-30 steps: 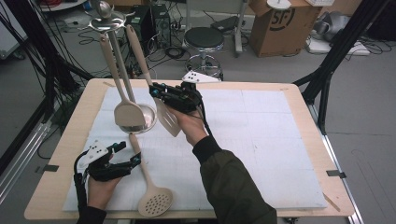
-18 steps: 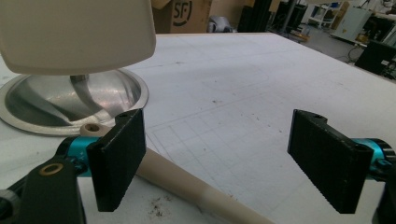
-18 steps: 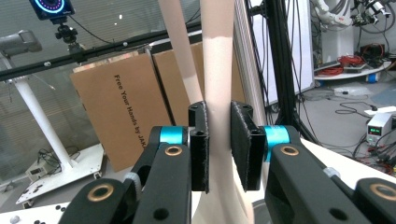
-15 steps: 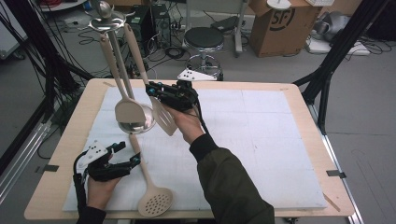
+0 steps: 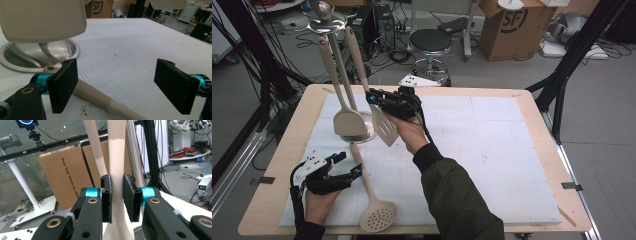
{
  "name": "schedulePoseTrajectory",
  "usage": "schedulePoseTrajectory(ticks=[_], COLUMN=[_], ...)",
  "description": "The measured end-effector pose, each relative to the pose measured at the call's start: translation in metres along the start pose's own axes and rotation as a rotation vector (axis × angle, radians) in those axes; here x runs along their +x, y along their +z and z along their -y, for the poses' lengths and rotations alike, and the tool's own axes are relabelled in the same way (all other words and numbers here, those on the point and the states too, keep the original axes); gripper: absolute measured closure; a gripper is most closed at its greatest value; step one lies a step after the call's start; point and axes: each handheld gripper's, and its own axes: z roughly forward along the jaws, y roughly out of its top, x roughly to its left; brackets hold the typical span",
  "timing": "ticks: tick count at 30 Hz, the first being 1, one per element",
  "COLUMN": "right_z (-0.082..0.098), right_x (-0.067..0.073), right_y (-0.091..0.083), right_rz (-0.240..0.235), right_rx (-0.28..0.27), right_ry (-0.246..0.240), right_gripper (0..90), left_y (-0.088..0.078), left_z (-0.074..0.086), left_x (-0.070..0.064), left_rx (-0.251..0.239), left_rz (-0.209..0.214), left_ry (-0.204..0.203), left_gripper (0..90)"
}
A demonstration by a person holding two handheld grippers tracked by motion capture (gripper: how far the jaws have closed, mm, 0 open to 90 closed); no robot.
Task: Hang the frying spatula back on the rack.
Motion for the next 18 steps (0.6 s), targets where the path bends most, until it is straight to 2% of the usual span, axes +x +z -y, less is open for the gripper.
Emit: schedulePoseTrajectory(ticks=[8,18], right_z=[0.0009,0.0022], right_x=[0.0008,0.0017], right_y=[0.0014,0.0033], right_rz=[0.031,0.041], right_rx=[0.002,0.005], right_ry=[-0.024,-0.030], right_gripper=[77.5,76.7], left_y=[-0.0009,-0.0008], left_z=[-0.0001,-0.0001], left_x=[0.0007,0.0008], left_rx=[-0.002,-0.004], left_rz=[0.000,0.000], left_ry=[-0.001,-0.003], left_gripper=[20.0,20.0])
